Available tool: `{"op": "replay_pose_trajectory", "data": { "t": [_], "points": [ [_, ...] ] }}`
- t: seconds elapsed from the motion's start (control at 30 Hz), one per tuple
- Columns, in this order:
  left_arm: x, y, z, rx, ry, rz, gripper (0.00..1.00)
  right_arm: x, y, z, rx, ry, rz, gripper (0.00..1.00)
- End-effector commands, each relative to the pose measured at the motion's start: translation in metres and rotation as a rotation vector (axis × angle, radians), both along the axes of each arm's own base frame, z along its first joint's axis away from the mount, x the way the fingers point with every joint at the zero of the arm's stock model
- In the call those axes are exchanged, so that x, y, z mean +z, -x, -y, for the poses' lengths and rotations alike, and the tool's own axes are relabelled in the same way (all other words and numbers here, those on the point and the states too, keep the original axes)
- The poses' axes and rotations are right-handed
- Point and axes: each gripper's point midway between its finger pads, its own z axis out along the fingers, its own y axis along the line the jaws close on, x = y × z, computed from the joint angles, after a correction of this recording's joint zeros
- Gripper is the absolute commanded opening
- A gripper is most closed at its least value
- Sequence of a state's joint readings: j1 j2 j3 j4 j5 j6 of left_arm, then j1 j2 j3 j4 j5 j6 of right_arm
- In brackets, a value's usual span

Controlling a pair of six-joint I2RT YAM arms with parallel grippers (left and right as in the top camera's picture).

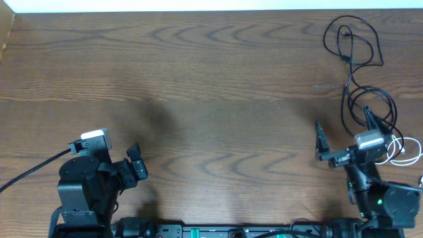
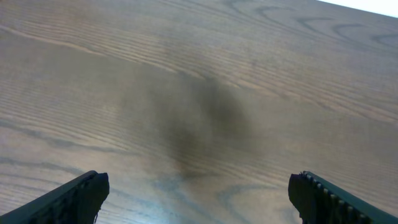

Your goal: Untangle cables

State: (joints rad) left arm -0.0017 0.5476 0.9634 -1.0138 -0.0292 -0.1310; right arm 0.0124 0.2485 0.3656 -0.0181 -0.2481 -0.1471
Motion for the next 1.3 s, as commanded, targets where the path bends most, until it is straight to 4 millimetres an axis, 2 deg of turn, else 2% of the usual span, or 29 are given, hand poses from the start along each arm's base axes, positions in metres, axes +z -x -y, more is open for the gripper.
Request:
{"op": "replay_pose_trajectory", "data": {
  "t": [0.0,0.17,0.33,0.53,0.63,1.27],
  "points": [
    [0.000,0.000,-0.001,0.007,0.000,0.001,0.97,-0.012,0.003,0.004,-0.034,-0.005,0.065,0.99],
    [0.000,0.000,-0.001,0.007,0.000,0.001,0.97,-0.025,0.007,0.008,-0.063,-0.021,0.151,0.99],
    [0.000,0.000,-0.001,0.007,0.000,0.001,0.97,-0.053,0.004,0.010,-0.082,-0.023,0.130,0.99],
    [0.000,0.000,-0.001,0.007,0.000,0.001,0.97,-0.103,-0.004,0.010,-0.084,0.000,-0.047,0.99],
    [0.000,0.000,-0.001,0.008,0.000,0.001,0.97,-0.134,-0.004,0.010,-0.084,0.015,-0.173,0.99],
    [0.000,0.000,-0.001,0.007,0.000,0.001,0.97,-0.133,-0.004,0.010,-0.084,0.012,-0.171,0.99]
  ]
}}
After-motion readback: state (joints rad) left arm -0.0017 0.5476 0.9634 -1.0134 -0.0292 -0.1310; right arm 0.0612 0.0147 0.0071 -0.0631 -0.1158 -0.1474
